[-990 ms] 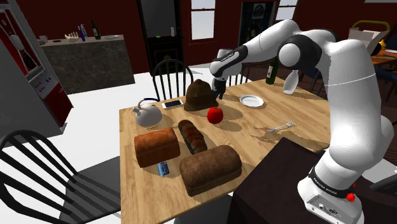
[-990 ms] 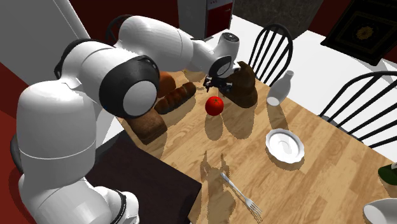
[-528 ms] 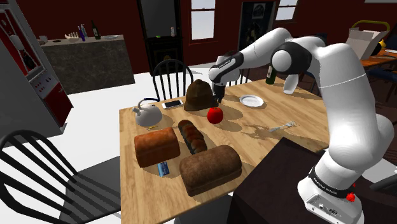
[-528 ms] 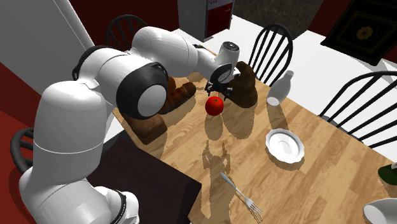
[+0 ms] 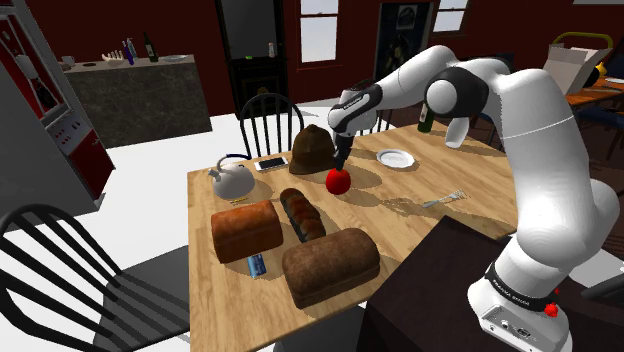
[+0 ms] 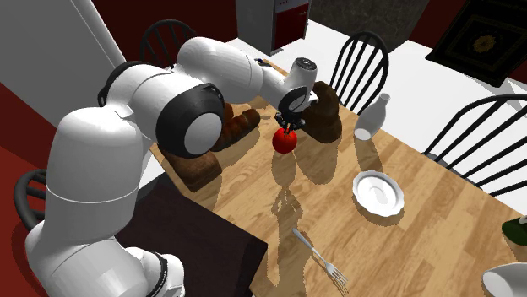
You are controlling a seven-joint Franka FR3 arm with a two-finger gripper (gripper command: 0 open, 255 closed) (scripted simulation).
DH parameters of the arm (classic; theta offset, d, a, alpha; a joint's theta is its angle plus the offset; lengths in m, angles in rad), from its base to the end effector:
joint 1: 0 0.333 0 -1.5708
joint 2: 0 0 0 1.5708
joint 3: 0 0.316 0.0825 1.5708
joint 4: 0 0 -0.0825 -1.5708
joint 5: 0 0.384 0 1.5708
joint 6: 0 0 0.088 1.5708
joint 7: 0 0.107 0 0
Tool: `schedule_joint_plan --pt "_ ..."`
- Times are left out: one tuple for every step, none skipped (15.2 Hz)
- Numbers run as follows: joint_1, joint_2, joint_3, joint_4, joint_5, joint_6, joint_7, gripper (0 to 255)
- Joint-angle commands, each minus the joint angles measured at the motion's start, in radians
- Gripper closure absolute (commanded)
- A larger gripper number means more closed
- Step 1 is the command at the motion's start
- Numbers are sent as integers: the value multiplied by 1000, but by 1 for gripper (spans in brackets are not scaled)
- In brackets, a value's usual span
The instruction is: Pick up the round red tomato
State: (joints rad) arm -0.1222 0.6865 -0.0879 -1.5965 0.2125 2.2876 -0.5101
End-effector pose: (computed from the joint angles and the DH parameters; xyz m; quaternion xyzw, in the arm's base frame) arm 0.6850 -0.1327 0.2316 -0.9945 -0.0902 -0.0228 0.0475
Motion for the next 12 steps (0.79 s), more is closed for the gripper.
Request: schedule_joint_plan --pt "0 0 0 0 0 0 0 255" --pt "0 0 0 0 0 0 0 255" --pt "0 0 0 0 0 0 0 255" --pt "0 2 0 2 0 1 0 255" --pt "0 -6 -1 2 -1 -8 1 255" --pt "1 -15 -2 2 -3 -17 3 255" --pt "1 -23 -3 3 -4 -25 5 255" --pt "2 -31 -4 3 -6 -34 6 255" --pt "2 -39 -5 5 -7 -43 8 255" --pt "3 -47 -6 6 -9 -53 10 255" --pt "3 -54 -7 8 -10 -62 11 255" --pt "4 -62 -8 10 -12 -71 13 255"
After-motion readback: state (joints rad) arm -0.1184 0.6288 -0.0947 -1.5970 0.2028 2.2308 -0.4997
